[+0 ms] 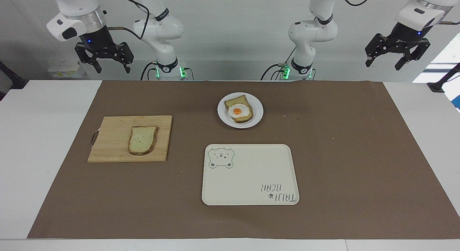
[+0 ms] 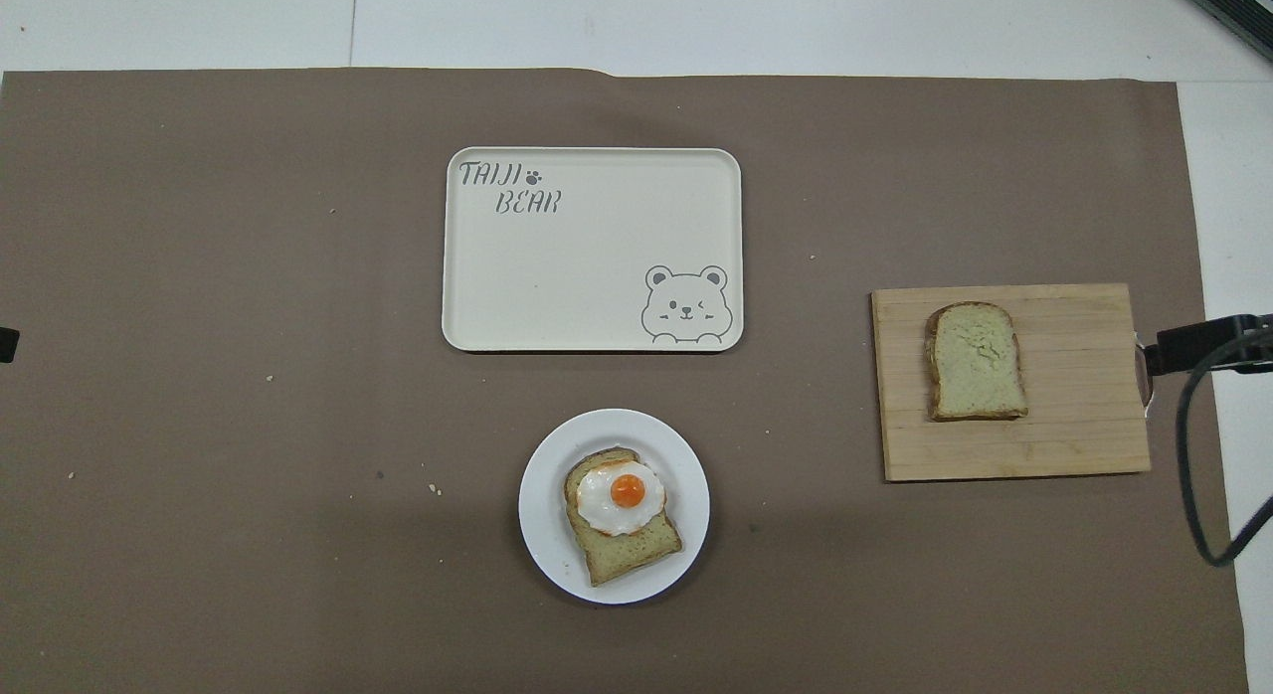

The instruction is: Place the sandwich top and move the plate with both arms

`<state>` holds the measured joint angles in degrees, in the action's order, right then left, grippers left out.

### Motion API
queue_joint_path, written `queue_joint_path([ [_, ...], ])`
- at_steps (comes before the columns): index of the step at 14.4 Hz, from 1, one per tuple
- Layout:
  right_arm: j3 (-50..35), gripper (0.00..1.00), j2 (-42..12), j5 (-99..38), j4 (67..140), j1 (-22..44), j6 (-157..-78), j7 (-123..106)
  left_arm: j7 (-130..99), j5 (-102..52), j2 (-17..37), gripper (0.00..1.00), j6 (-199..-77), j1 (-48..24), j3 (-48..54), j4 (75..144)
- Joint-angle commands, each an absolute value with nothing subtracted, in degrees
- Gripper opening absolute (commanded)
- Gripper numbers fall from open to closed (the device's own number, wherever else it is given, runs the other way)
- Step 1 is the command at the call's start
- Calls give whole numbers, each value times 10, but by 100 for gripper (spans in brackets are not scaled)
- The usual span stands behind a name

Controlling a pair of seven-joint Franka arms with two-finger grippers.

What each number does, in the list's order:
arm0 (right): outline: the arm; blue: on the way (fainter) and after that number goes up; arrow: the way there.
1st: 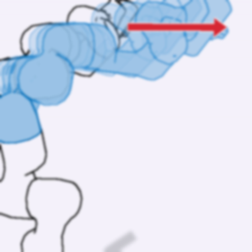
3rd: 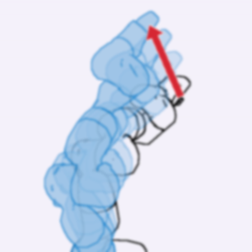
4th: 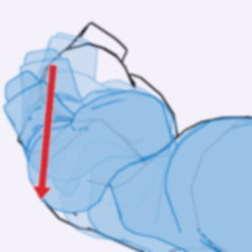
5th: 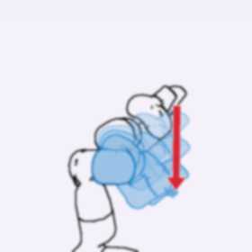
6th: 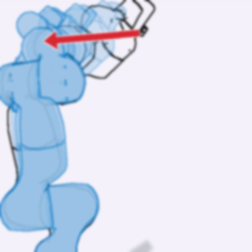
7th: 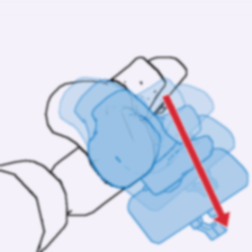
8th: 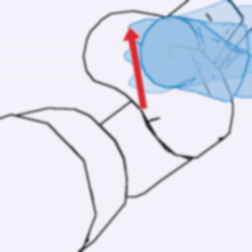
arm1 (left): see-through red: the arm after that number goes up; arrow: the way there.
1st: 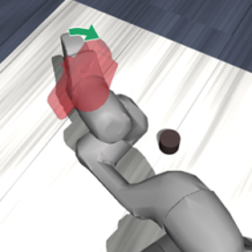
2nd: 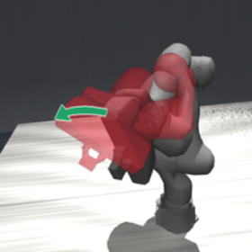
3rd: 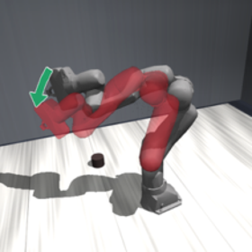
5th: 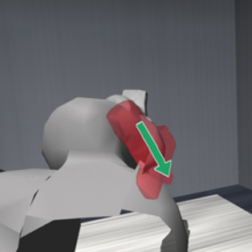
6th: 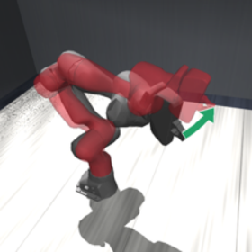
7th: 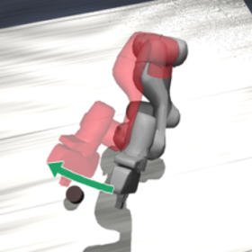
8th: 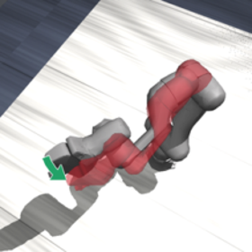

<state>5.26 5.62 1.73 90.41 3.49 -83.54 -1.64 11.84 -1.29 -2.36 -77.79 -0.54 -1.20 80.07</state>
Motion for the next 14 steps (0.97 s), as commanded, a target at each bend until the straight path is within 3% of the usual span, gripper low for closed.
queue_joint_path([
  [1,55,100,67,13,948,18,-861,-33,117,-8,-27,100,-768,-1,-9,798],
  [7,55,100,27,-11,1054,1,-1018,-74,117,-8,-27,100,-768,-1,-9,798],
  [14,55,100,-55,-44,1098,-32,-1135,-112,117,-8,-27,100,-768,-1,-9,798],
])
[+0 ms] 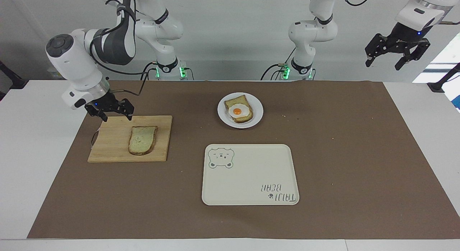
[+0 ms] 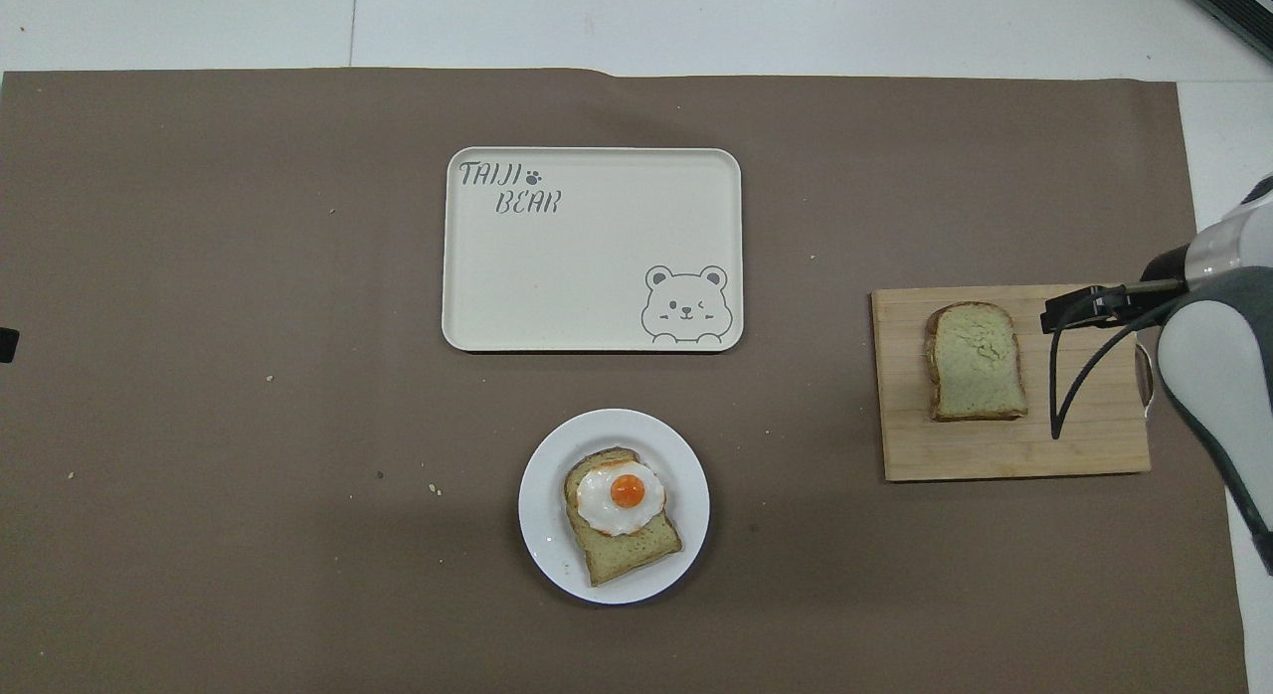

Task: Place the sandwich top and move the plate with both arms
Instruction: 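Reach the right gripper to the bread slice on the board and grasp it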

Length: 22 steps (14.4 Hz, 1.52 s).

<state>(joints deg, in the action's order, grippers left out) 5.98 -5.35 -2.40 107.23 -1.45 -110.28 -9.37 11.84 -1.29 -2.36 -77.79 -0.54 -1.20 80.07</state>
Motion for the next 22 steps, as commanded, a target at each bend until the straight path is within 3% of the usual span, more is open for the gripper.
queue_joint_path([
  [1,55,100,-55,-61,1112,-37,-1142,-117,117,-8,-27,100,-768,-1,-9,798],
  [7,55,100,-79,-92,1195,-61,-1232,-186,117,-8,-27,100,-768,-1,-9,798],
  [10,54,100,-116,-104,1197,-59,-1262,-188,117,-8,-27,100,-767,-1,-9,798],
  [15,55,100,-125,-132,1197,-61,-1266,-217,117,-8,-27,100,-768,-1,-10,798],
  [16,55,88,-127,-132,1197,-61,-1266,-217,117,-8,-27,100,-768,-1,-10,798],
  [17,55,69,-127,-132,1197,-62,-1266,-218,117,-8,-27,100,-768,-1,-10,798],
  [19,54,17,-127,-132,1197,-61,-1266,-214,117,-8,-27,100,-767,-1,-9,798],
  [20,55,0,-127,-132,1197,-61,-1265,-214,117,-8,-27,100,-768,-1,-9,798],
  [22,55,0,-127,-133,1197,-61,-1264,-201,117,-8,-27,100,-768,-1,-9,798],
])
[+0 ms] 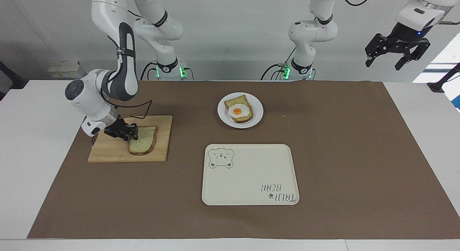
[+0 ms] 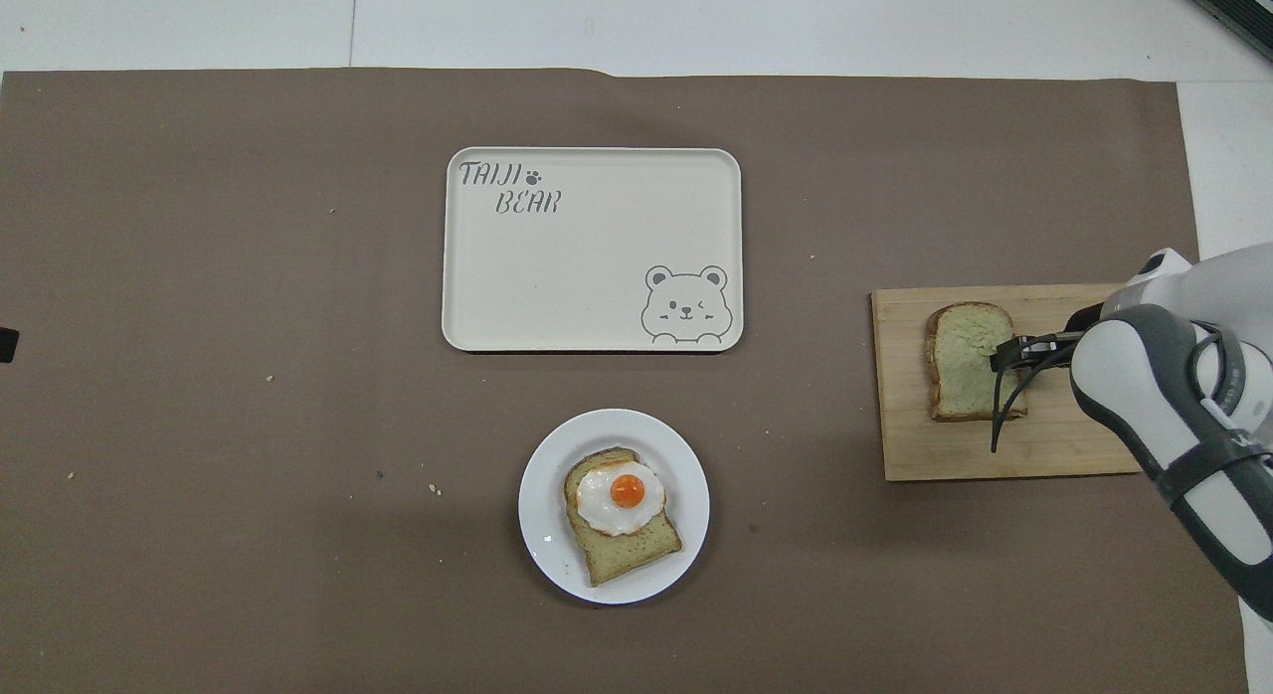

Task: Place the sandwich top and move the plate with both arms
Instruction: 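Reach the right gripper to the bread slice on the board and grasp it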

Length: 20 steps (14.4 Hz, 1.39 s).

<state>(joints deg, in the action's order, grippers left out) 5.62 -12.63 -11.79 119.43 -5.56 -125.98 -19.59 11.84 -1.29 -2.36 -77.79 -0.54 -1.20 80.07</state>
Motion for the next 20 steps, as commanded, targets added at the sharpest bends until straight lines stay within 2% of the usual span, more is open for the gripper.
queue_joint_path([
  [1,55,0,-127,-133,1197,-61,-1263,-193,117,-8,-27,100,-768,-1,-9,798],
  [10,54,0,-127,-133,1184,-58,-1241,-191,117,-8,-27,100,-767,-1,-9,798],
  [14,51,0,-119,-134,1112,-54,-1137,-189,117,-8,-27,100,-767,-1,-9,798],
  [17,47,0,-97,-136,1107,-53,-1106,-189,115,-8,-27,100,-767,-2,-9,798],
  [20,45,0,-81,-215,1107,-52,-1044,-188,114,-8,-27,100,-768,-1,-9,798],
])
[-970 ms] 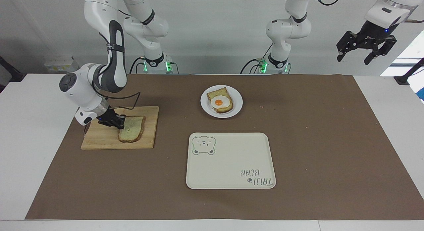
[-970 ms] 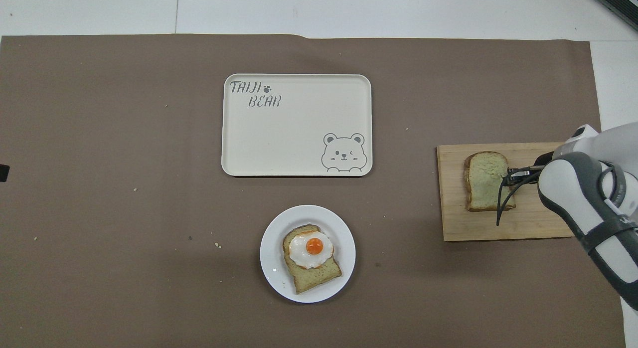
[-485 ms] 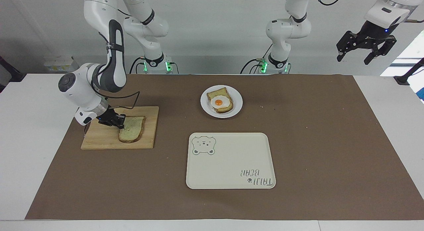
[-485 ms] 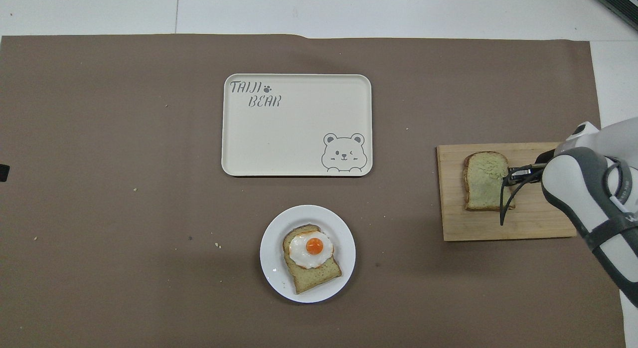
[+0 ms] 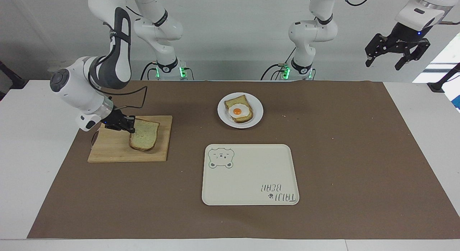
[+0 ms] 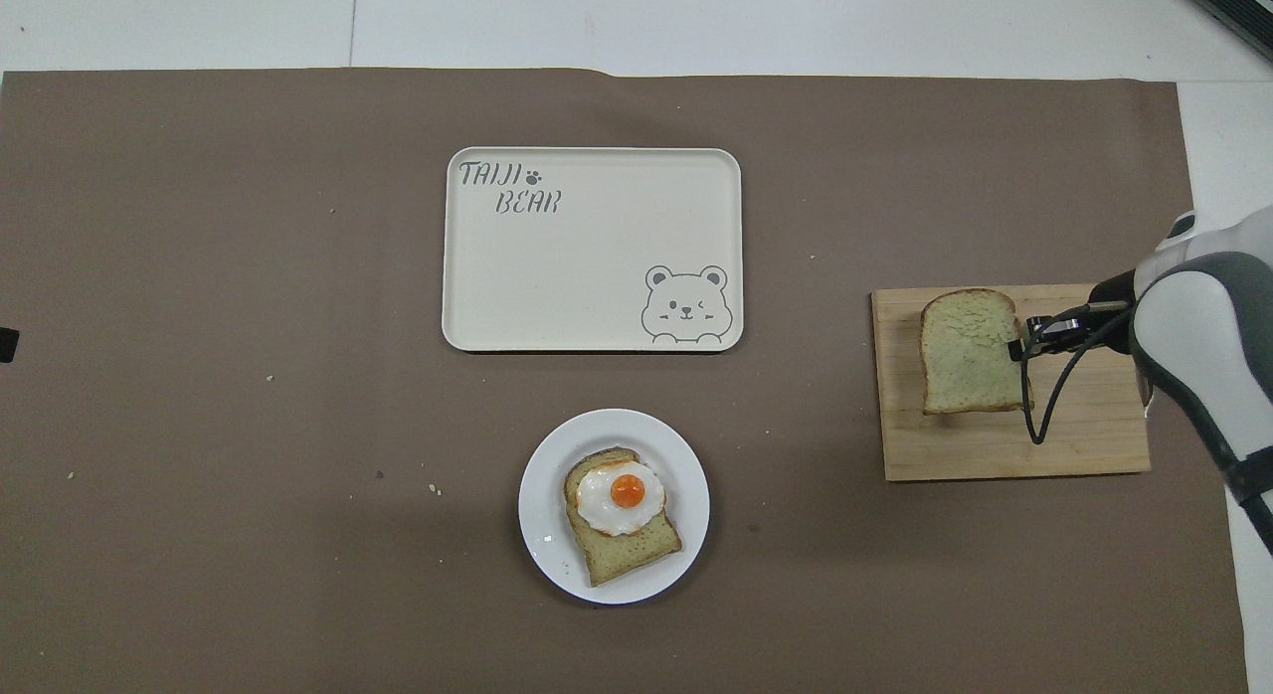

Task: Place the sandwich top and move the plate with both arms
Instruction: 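Carry the bread slice with the right gripper over the egg toast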

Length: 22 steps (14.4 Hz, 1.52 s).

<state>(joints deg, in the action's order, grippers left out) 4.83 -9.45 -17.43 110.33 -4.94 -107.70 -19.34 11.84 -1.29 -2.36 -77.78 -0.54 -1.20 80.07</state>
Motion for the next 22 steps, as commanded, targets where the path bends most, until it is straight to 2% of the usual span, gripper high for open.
queue_joint_path([
  [1,45,0,-78,-222,1107,-52,-1032,-188,113,-8,-27,100,-767,-1,-9,798],
  [5,43,0,-76,-225,1107,-19,-1006,-176,116,-8,-27,100,-767,-1,-9,798],
  [10,42,0,-76,-226,1109,77,-1023,-108,116,-8,-27,100,-767,-1,-9,798],
  [22,41,0,-82,-230,1128,324,-1197,148,117,-8,-27,100,-768,-2,-9,798],
])
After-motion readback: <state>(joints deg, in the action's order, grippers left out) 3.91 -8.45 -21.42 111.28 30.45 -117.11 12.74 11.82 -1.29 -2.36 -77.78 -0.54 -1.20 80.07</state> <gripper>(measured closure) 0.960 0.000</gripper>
